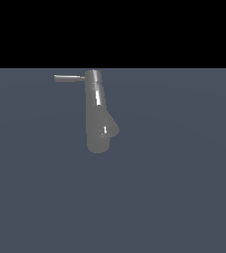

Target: Turn on the faucet by rotating a designated handle.

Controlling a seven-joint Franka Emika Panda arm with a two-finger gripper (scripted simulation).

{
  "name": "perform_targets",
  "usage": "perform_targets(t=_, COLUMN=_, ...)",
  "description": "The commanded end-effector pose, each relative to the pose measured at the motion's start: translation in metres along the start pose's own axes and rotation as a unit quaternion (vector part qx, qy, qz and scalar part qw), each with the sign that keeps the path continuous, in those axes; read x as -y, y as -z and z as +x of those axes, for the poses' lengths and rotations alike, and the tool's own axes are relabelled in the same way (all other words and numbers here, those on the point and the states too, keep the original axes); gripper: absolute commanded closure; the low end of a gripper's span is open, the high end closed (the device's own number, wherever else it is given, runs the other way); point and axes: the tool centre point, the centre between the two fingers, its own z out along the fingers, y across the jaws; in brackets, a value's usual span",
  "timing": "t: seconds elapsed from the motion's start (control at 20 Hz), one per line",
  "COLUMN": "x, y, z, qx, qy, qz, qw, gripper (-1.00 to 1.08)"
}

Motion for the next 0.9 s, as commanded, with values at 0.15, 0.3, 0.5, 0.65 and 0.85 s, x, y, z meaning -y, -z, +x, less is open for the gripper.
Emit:
perform_targets(t=0.15, x=0.007, y=-0.004, z=0.021, qx=0.004, qy=-0.035, qz=-0.002, qw=0.9994, gripper=1.08)
perform_targets(t=0.3, x=0.013, y=-0.008, z=0.036, qx=0.006, qy=-0.061, qz=-0.004, qw=0.9981, gripper=1.08)
perform_targets(t=0.5, x=0.022, y=-0.015, z=0.059, qx=0.01, qy=-0.101, qz=-0.007, qw=0.9948, gripper=1.08)
perform_targets(t=0.65, x=0.03, y=-0.022, z=0.076, qx=0.012, qy=-0.131, qz=-0.01, qw=0.9913, gripper=1.08)
perform_targets(t=0.85, x=0.041, y=-0.032, z=0.099, qx=0.015, qy=-0.17, qz=-0.014, qw=0.9853, gripper=1.08)
